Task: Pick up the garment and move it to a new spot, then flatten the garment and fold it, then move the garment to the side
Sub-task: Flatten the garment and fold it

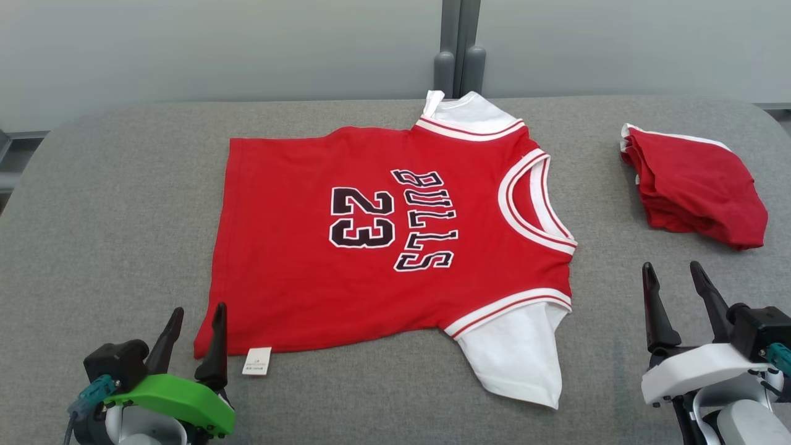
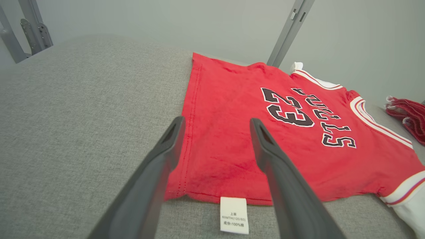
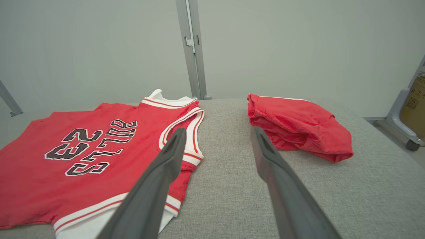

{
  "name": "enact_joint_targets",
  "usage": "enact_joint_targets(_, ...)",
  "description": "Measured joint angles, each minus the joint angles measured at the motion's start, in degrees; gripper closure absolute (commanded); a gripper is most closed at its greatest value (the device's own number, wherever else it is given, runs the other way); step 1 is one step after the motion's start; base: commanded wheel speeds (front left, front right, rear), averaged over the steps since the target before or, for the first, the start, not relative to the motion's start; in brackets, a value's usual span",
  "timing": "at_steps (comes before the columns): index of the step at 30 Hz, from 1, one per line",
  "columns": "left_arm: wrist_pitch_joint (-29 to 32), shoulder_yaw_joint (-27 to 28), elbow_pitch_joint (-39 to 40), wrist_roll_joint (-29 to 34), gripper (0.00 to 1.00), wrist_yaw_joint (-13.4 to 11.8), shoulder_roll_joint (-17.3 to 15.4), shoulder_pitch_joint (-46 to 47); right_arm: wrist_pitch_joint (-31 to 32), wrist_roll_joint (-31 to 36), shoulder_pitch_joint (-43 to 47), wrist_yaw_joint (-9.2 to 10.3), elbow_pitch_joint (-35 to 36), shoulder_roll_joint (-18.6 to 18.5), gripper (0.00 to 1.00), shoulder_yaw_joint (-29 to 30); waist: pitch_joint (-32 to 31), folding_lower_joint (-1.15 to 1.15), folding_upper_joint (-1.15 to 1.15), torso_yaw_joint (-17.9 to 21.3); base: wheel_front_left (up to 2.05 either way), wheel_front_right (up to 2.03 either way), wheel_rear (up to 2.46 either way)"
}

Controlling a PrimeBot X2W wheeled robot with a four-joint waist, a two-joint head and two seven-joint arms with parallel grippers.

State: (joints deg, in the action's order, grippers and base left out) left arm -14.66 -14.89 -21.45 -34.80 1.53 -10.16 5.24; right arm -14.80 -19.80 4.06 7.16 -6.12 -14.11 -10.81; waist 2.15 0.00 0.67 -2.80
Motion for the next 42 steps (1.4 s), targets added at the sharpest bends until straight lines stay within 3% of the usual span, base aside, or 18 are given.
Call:
enact_joint_targets(13,0.0,0.7,-0.4,1.8,0.0,2.9,1.8,-0.8,0.0,2.8,1.3,-1.57,-0.5,0.7,0.0,0.3,0.1,0.0,0.0,0.3,0.0,0.0,0.0)
enact_joint_targets(24,0.0,2.4,-1.6,3.4,0.0,3.6,2.1,-0.8,0.0,4.0,1.3,-2.82,-1.1,2.0,0.0,1.0,0.3,0.0,0.0,0.5,0.0,0.0,0.0)
enact_joint_targets(28,0.0,2.5,-2.2,3.6,0.0,4.0,2.1,-0.8,0.0,4.3,1.8,-4.43,-2.6,2.6,0.0,-0.2,0.7,0.0,0.0,0.5,0.0,0.0,0.0)
enact_joint_targets(31,0.0,2.2,-3.2,4.0,0.0,4.1,2.4,-0.8,0.2,5.3,4.9,-7.88,-7.8,2.9,0.0,-5.7,1.5,0.0,0.0,0.5,0.0,0.0,0.0)
enact_joint_targets(34,0.0,2.3,-3.7,4.3,0.0,4.4,2.8,-0.7,0.2,5.8,6.2,-9.7,-10.9,3.6,0.0,-8.9,2.2,0.0,0.0,0.3,0.0,0.0,0.0)
enact_joint_targets(42,0.0,2.8,-4.1,4.8,0.0,4.6,3.6,-0.2,0.2,5.8,3.5,-10.89,-14.7,6.1,0.0,-10.3,3.6,0.0,0.0,-0.2,0.0,0.0,0.0)
